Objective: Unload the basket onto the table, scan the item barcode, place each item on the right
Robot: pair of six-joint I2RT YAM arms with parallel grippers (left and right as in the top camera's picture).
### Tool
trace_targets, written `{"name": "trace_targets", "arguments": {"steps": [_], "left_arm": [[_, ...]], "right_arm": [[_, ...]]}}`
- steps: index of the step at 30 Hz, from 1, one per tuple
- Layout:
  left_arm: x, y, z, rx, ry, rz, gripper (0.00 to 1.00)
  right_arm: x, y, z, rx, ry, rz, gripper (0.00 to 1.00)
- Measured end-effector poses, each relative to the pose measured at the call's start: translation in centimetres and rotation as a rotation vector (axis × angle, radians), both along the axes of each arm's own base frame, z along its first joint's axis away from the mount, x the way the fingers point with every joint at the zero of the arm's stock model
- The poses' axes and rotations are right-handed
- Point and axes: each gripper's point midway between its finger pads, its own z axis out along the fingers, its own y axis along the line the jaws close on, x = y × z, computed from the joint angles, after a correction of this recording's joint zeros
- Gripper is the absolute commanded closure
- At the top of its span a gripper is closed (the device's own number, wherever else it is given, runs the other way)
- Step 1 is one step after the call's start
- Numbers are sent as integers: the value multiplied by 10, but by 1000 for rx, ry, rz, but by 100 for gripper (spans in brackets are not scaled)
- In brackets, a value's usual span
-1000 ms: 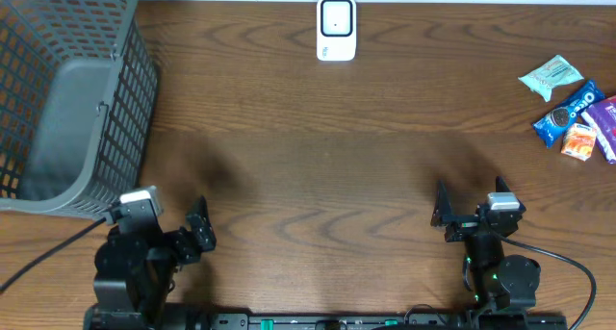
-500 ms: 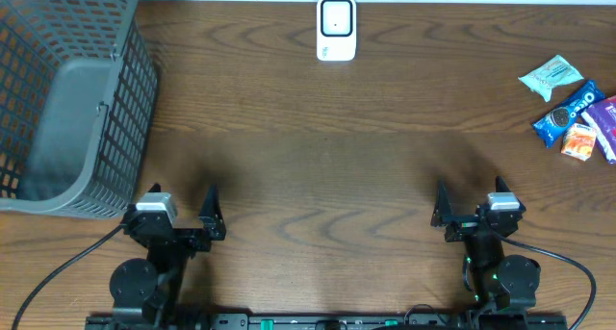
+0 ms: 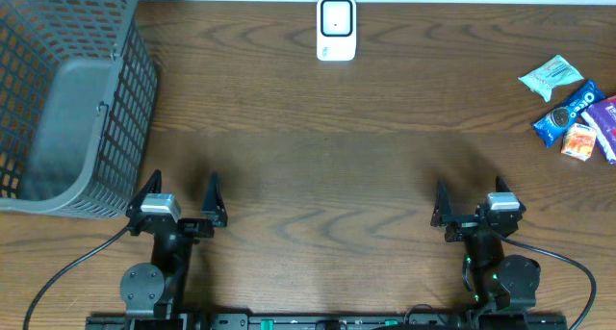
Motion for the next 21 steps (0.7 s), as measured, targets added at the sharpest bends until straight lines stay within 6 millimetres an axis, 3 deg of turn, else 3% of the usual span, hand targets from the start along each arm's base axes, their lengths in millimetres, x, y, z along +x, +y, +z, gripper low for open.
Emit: {"name": "trace_targets", "arguments": {"steps": [10, 15, 21], "left_arm": [[4, 24, -21, -8, 33, 142, 2], [3, 33, -47, 4, 142, 195, 2], [2, 34, -48, 5, 154, 199, 2]], "right_arm": [[0, 0, 0, 0, 0, 0, 1], [0, 0, 0, 0, -1, 0, 1], [0, 0, 0, 0, 0, 0, 1]]}}
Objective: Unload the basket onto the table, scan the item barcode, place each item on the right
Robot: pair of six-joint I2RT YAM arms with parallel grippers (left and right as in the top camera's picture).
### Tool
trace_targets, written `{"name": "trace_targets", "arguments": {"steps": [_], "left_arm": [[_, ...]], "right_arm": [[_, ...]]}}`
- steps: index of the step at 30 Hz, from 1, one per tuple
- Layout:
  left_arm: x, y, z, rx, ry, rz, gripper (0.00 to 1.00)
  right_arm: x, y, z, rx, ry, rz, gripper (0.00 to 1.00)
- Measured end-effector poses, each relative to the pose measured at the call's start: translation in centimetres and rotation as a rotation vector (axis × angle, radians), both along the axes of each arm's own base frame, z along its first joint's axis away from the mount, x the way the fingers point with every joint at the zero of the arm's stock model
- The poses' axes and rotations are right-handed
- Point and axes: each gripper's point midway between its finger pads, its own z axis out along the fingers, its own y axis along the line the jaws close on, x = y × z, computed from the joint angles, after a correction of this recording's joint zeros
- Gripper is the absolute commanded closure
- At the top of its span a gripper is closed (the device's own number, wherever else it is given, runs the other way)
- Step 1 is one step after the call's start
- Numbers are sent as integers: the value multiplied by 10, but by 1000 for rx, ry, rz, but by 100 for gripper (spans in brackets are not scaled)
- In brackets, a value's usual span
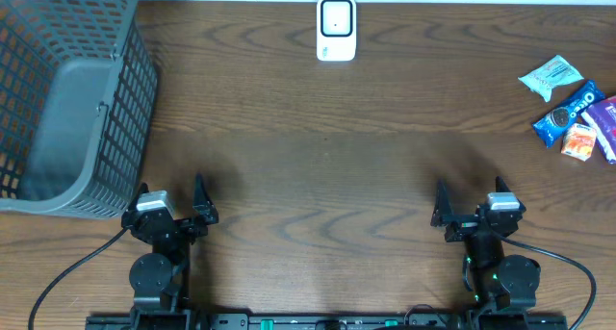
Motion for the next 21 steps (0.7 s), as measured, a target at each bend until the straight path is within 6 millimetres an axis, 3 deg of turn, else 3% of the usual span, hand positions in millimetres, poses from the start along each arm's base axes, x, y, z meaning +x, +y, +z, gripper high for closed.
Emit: {"name": "trace_targets", "arguments": {"steps": [21], "left_arm": [[0, -4, -1, 94, 15, -35, 2]], "right_arm": [[0, 0, 0, 0, 0, 0, 1]]}}
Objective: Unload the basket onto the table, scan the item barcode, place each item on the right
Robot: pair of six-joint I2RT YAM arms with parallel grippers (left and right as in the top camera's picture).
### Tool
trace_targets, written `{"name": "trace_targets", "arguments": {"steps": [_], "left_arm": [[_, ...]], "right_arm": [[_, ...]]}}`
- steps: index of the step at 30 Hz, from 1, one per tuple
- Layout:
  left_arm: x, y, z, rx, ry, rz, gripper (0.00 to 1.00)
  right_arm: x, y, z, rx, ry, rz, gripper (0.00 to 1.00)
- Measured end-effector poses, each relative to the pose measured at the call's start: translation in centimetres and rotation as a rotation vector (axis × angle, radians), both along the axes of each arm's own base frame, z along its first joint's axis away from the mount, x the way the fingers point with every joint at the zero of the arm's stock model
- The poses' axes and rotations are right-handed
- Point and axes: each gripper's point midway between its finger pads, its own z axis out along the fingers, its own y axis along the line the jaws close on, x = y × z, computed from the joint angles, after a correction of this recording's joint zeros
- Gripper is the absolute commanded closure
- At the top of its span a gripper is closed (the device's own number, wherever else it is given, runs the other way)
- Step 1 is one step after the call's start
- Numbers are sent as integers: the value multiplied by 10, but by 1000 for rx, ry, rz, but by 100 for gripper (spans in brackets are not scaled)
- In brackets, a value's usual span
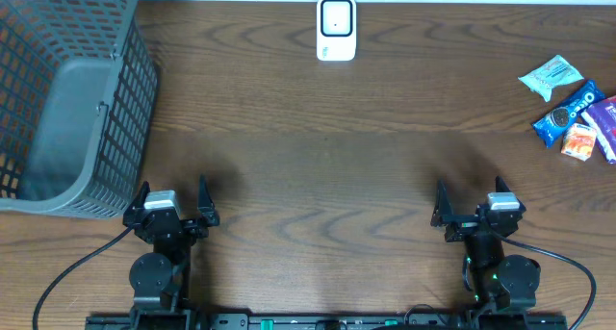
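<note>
A white barcode scanner (336,28) stands at the table's far middle edge. Several snack packets lie at the far right: a pale green packet (551,76), a blue Oreo pack (569,111), a small orange packet (578,141) and a purple pack (606,126) cut by the frame edge. My left gripper (171,195) sits near the front left, open, nothing between its fingers. My right gripper (470,207) rests near the front right, also open and empty. Both are far from the packets and the scanner.
A grey mesh basket (67,94) fills the left back corner, its near wall just beyond my left gripper. Black cables run from both arm bases along the front edge. The brown wooden table (318,166) spans the view.
My left gripper has shifted slightly to the right and squared up, still open. The right arm, the packets and the scanner have not moved.
My left gripper stood open a little further right, fingers spread wide near the basket's corner. Then it was drawn back and to the left, closer to its base. Now it sits slightly right of that. The right gripper has stayed open in place throughout.
</note>
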Motion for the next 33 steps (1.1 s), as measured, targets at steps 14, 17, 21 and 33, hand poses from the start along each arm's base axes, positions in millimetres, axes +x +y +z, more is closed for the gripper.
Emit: {"name": "trace_targets", "arguments": {"steps": [14, 17, 21, 33], "left_arm": [[0, 0, 0, 10, 1, -3, 2], [0, 0, 0, 11, 1, -4, 2], [0, 0, 0, 11, 1, -4, 2], [0, 0, 0, 11, 1, -4, 2]], "right_arm": [[0, 0, 0, 0, 0, 0, 1], [0, 0, 0, 0, 0, 0, 1], [0, 0, 0, 0, 0, 0, 1], [0, 0, 0, 0, 0, 0, 1]]}}
